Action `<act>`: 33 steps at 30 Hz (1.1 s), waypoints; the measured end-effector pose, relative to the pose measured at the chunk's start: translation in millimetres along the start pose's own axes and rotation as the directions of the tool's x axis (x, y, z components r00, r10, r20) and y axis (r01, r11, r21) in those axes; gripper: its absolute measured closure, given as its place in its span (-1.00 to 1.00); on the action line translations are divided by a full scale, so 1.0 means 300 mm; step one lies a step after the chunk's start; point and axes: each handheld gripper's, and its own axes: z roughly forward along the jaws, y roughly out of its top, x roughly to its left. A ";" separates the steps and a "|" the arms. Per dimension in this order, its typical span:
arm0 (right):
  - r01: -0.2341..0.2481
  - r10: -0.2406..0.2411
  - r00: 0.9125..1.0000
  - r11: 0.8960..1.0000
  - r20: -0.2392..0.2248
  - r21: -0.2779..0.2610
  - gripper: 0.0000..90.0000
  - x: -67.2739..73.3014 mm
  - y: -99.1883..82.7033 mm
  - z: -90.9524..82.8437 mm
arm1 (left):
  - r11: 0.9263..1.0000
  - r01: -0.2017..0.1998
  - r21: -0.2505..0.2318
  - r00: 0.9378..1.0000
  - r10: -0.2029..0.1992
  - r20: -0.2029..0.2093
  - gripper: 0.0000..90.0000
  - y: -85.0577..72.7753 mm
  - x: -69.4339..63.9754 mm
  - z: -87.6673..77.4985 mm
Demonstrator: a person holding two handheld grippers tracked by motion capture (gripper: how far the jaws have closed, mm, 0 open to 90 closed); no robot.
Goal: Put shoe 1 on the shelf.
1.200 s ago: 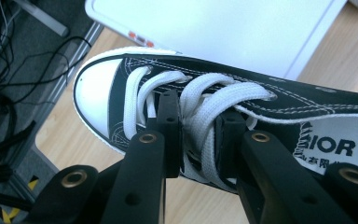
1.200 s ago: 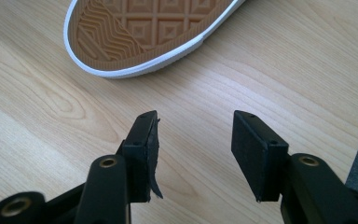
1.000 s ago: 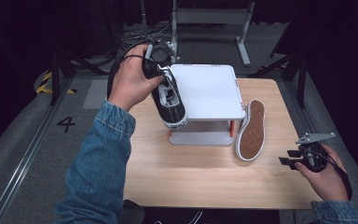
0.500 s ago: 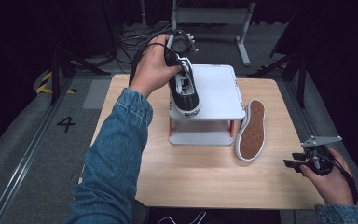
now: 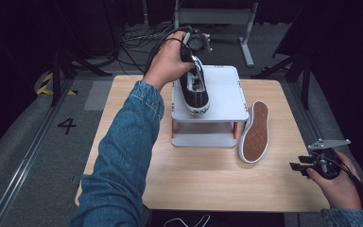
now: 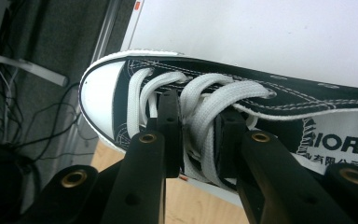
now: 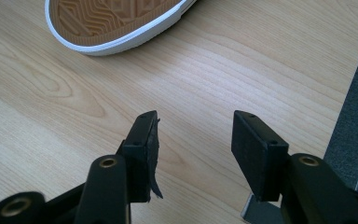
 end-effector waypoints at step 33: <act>0.040 -0.040 0.999 0.999 -0.014 -0.001 0.12 0.018 0.038 0.024 | 0.960 0.189 -0.207 0.981 -0.175 0.083 -0.31 -0.078 -0.040 -0.102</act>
